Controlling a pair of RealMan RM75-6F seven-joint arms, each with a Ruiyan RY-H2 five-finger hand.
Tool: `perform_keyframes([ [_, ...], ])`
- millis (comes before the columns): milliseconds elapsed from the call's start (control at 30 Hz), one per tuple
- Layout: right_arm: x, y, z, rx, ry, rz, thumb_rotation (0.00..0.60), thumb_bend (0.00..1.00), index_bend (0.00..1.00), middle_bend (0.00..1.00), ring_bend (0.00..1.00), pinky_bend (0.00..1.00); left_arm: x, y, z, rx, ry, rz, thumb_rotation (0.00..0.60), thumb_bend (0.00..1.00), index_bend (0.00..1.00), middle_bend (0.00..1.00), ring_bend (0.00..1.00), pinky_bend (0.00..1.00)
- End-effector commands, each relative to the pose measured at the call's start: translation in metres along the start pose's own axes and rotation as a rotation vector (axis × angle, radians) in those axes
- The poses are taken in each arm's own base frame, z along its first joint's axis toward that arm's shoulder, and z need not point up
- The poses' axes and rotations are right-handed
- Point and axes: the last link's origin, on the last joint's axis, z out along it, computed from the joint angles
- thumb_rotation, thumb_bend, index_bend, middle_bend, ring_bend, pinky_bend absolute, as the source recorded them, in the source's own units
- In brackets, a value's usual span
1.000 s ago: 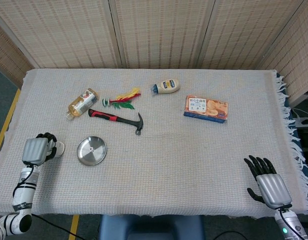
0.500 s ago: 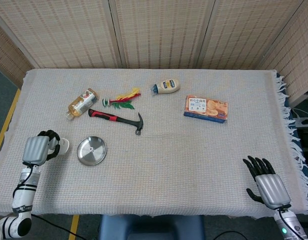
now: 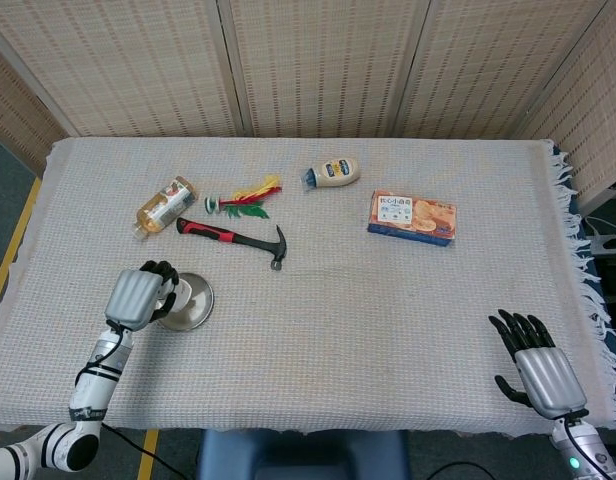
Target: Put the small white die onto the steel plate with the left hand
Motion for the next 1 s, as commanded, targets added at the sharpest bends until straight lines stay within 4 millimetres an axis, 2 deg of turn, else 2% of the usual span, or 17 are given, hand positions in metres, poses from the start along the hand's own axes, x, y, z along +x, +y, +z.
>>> perform_keyframes([
  [33, 0.000, 0.000, 0.000, 0.002, -0.001, 0.001, 0.600, 0.21, 0.00, 0.00, 0.00, 0.00, -0.009, 0.006, 0.003, -0.006, -0.026, 0.009, 0.600, 0.51, 0.48, 0.54, 0.52, 0.80],
  [167, 0.001, 0.000, -0.001, 0.002, -0.001, 0.003, 0.600, 0.21, 0.00, 0.00, 0.00, 0.00, -0.018, 0.008, 0.005, -0.001, -0.051, 0.013, 0.600, 0.51, 0.48, 0.54, 0.52, 0.80],
  [333, 0.000, 0.000, -0.001, 0.004, -0.005, 0.001, 0.600, 0.21, 0.00, 0.00, 0.00, 0.00, -0.021, 0.007, 0.006, 0.002, -0.037, 0.044, 0.600, 0.51, 0.48, 0.55, 0.52, 0.80],
  [633, 0.000, 0.000, -0.001, 0.003, -0.008, -0.002, 0.600, 0.21, 0.00, 0.00, 0.00, 0.00, -0.023, -0.010, 0.007, 0.058, -0.063, 0.180, 0.600, 0.52, 0.50, 0.59, 0.54, 0.80],
  [1000, 0.000, -0.001, -0.003, 0.008, -0.007, -0.003, 0.600, 0.21, 0.00, 0.00, 0.00, 0.00, -0.019, -0.009, 0.006, 0.061, -0.081, 0.096, 0.600, 0.53, 0.51, 0.60, 0.55, 0.80],
])
